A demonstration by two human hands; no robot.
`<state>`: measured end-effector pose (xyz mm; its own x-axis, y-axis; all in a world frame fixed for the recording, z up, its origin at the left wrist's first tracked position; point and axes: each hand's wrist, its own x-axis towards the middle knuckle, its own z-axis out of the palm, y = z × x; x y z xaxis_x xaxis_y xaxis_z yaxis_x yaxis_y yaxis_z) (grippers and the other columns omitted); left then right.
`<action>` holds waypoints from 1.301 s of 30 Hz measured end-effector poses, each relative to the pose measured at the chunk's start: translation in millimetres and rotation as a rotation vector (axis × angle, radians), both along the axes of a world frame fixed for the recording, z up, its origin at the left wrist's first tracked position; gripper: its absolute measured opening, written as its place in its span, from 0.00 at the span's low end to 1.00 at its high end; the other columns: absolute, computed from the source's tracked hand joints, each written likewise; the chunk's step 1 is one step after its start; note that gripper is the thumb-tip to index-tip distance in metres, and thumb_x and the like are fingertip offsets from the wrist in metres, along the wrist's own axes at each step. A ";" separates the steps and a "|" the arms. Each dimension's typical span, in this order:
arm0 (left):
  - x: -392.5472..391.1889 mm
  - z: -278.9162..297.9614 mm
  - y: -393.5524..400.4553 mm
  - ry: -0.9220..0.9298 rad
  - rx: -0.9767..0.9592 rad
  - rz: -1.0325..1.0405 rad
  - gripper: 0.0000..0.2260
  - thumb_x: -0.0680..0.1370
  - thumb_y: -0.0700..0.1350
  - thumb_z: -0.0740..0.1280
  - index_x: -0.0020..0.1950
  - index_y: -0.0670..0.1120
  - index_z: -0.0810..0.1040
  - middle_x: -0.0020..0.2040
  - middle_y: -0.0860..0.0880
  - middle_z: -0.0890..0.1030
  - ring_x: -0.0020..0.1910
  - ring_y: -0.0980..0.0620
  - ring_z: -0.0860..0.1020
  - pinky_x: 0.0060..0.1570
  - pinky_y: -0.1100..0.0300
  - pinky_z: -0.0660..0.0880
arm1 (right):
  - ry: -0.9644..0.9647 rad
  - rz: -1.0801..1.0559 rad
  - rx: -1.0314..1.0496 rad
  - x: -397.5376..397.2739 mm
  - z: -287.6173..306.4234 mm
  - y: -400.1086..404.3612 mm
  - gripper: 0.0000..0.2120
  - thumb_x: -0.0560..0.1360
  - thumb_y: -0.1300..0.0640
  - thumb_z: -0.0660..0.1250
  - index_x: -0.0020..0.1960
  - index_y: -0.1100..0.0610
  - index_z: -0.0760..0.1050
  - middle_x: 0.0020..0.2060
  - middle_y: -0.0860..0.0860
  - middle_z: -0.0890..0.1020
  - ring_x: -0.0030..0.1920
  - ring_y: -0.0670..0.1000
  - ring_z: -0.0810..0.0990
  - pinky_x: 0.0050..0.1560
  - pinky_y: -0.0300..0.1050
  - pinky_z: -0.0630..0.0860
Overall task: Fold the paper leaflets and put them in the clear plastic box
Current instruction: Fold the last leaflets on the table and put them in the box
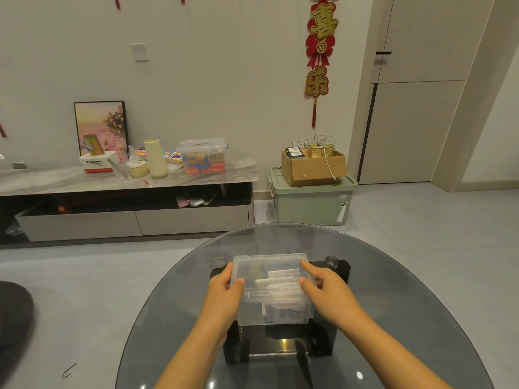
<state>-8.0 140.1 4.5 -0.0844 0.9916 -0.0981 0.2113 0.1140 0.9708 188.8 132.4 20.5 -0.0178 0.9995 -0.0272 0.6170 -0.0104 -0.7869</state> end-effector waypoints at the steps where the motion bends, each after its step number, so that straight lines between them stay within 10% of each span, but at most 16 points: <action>1: 0.8 -0.5 -1.4 -0.023 0.003 0.007 0.16 0.81 0.41 0.57 0.65 0.56 0.72 0.63 0.49 0.74 0.55 0.52 0.77 0.40 0.67 0.75 | 0.040 -0.022 -0.006 -0.6 -0.8 -0.6 0.25 0.79 0.53 0.60 0.74 0.49 0.59 0.67 0.51 0.70 0.62 0.50 0.72 0.65 0.49 0.71; 11: -4.6 9.9 -13.4 -0.259 -0.075 -0.003 0.15 0.80 0.40 0.59 0.64 0.49 0.77 0.55 0.49 0.82 0.51 0.51 0.79 0.32 0.69 0.76 | 0.241 -0.091 -0.047 0.2 6.3 -1.4 0.22 0.80 0.57 0.59 0.73 0.49 0.63 0.50 0.43 0.74 0.48 0.44 0.74 0.51 0.41 0.72; 18: -16.9 7.4 -13.0 -0.183 -0.075 -0.025 0.14 0.79 0.45 0.63 0.64 0.51 0.77 0.59 0.53 0.81 0.60 0.54 0.77 0.66 0.52 0.70 | 0.271 -0.111 -0.092 -0.5 4.1 1.2 0.19 0.78 0.57 0.63 0.68 0.50 0.65 0.46 0.46 0.77 0.45 0.43 0.76 0.40 0.35 0.73; 25: -14.2 6.7 -13.4 -0.187 -0.089 0.010 0.13 0.80 0.42 0.61 0.62 0.52 0.77 0.55 0.52 0.82 0.50 0.57 0.79 0.37 0.71 0.75 | 0.306 -0.107 -0.120 3.4 5.0 1.1 0.18 0.77 0.56 0.65 0.65 0.50 0.66 0.47 0.47 0.78 0.46 0.44 0.78 0.38 0.35 0.73; 39: -15.5 7.9 -11.4 -0.207 0.016 0.171 0.18 0.75 0.37 0.69 0.64 0.46 0.75 0.51 0.51 0.79 0.52 0.51 0.78 0.50 0.60 0.75 | 0.292 -0.128 -0.058 0.4 5.0 -0.2 0.22 0.76 0.57 0.66 0.70 0.50 0.67 0.44 0.47 0.78 0.44 0.44 0.77 0.36 0.34 0.73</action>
<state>-23.5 128.7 12.4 -0.2305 0.9662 -0.1150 -0.0124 0.1153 0.9933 189.2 132.1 25.5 0.0922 0.9911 -0.0964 0.3562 -0.1232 -0.9263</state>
